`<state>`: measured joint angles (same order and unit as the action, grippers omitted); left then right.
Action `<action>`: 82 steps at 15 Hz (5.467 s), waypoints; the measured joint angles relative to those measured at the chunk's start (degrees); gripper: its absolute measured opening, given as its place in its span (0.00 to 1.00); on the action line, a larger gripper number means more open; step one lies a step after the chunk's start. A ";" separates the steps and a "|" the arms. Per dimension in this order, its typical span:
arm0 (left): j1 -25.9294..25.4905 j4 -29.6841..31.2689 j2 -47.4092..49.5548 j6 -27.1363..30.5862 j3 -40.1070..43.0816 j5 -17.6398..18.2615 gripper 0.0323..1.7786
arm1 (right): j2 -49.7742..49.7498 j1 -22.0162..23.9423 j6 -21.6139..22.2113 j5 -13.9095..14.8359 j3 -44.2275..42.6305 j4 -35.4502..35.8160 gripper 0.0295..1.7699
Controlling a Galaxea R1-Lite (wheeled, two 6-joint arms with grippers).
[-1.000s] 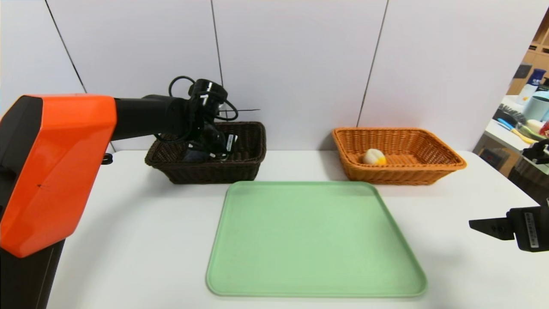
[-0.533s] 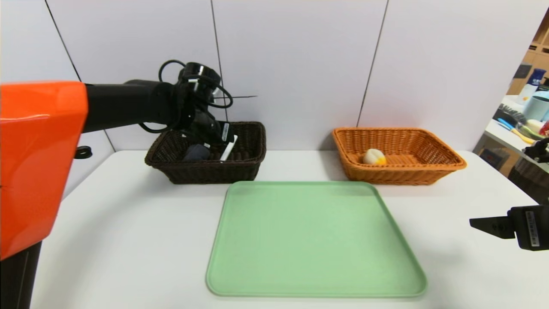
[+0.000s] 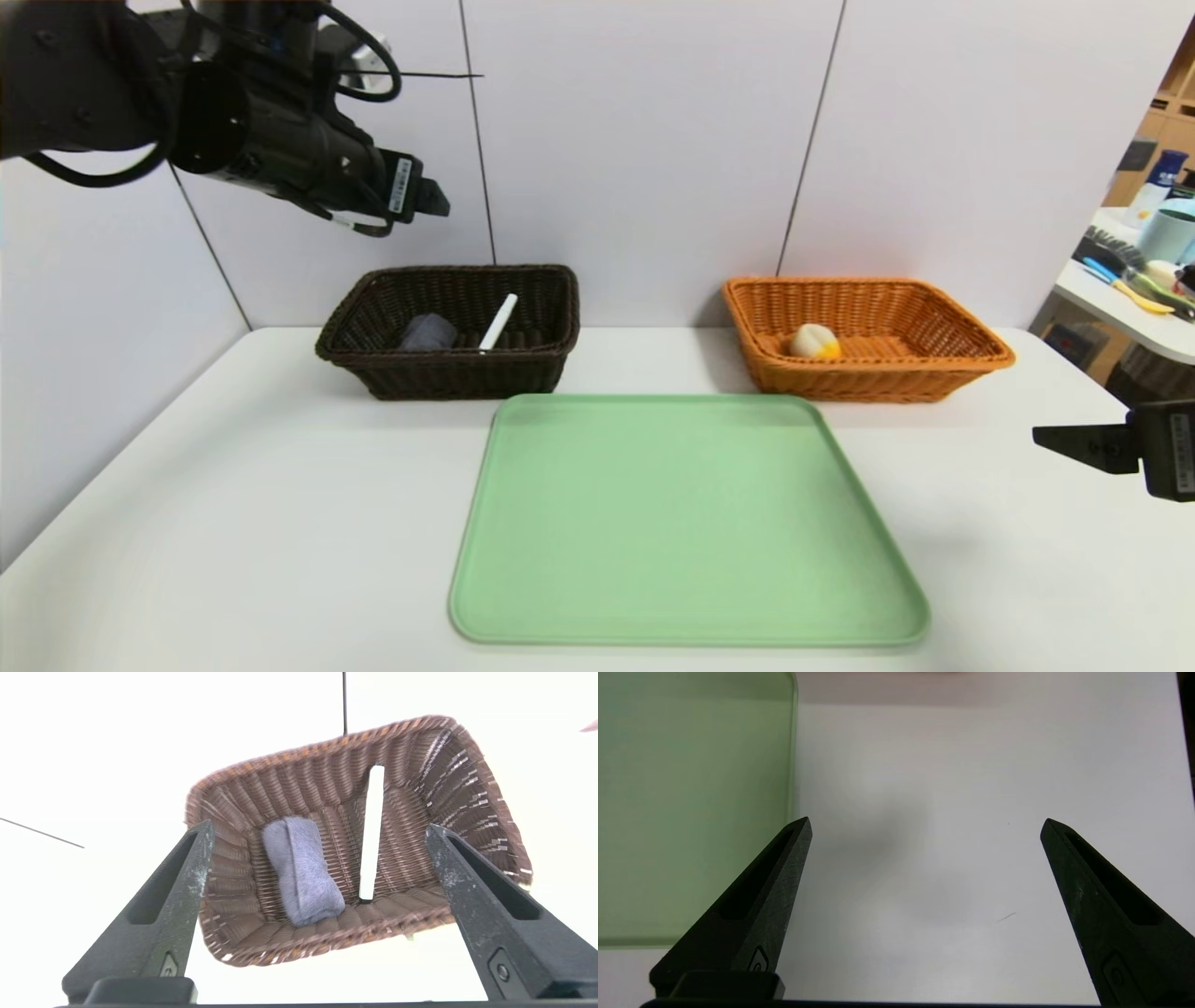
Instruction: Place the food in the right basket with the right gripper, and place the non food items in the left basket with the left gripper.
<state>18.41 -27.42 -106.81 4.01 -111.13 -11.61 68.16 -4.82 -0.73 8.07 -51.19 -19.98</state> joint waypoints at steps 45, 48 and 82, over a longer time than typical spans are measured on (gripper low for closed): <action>-17.26 12.96 106.33 0.72 87.32 -4.96 0.95 | -67.85 4.77 -9.40 -3.50 30.94 12.93 0.96; -17.26 25.88 106.81 2.49 96.59 -2.43 0.95 | -68.21 4.77 -10.23 -4.08 42.01 26.84 0.96; -17.26 27.66 106.91 -8.28 111.13 10.12 0.95 | -68.23 4.74 2.73 -7.96 51.19 19.98 0.96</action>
